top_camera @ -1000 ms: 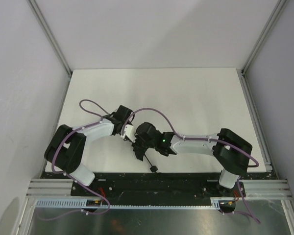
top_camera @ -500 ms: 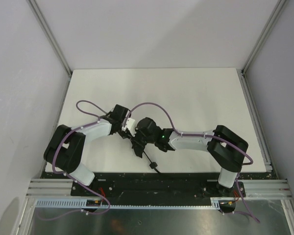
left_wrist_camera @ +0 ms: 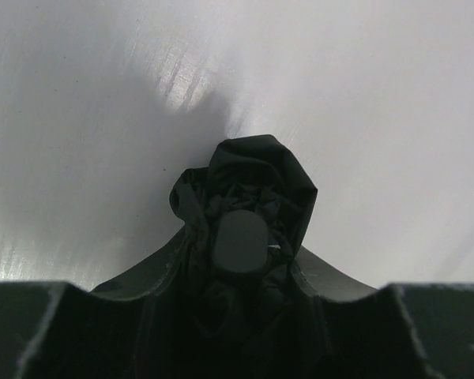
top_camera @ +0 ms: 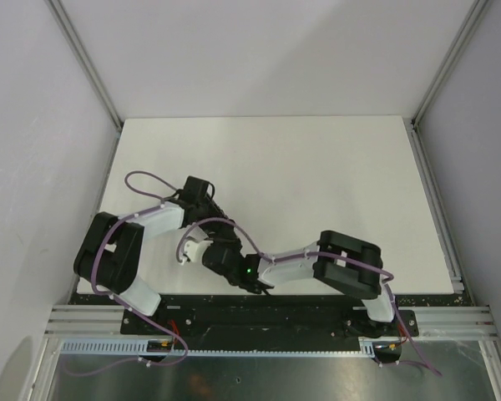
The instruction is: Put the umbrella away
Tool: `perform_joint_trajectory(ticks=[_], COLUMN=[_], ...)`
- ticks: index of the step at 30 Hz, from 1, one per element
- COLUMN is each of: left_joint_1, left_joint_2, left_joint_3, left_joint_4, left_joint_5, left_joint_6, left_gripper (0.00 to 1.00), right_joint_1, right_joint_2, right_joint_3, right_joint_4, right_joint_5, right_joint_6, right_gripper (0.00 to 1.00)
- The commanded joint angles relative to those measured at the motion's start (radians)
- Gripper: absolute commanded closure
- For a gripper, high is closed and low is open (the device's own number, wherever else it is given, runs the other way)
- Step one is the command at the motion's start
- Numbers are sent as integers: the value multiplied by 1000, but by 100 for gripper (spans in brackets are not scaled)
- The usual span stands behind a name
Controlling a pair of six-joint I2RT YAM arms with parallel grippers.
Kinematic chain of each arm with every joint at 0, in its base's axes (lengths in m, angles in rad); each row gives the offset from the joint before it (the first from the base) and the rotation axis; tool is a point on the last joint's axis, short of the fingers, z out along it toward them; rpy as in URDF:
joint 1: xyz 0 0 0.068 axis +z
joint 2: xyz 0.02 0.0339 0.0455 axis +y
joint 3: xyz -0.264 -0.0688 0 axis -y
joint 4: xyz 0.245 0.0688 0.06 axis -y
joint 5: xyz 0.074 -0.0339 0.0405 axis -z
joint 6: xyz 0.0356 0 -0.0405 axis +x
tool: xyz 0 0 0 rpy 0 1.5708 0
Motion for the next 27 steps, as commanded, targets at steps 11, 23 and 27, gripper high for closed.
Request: perform_joint_trajectory(ticks=[11, 23, 27], left_joint_1=[27, 28, 29], left_joint_2=[-27, -43, -29], left_joint_3=[83, 79, 104], left_joint_4=[-264, -289, -340], left_joint_5=[114, 191, 185], left_joint_6=[135, 89, 94], left_gripper=[100, 100, 100], right_joint_1=[38, 8, -1], right_joint_2=[237, 240, 290], right_joint_3=[3, 26, 37], right_joint_4=[-89, -116, -122], right_joint_5=[77, 59, 89], right_joint_6=[-276, -358, -411], right_gripper=[93, 92, 92])
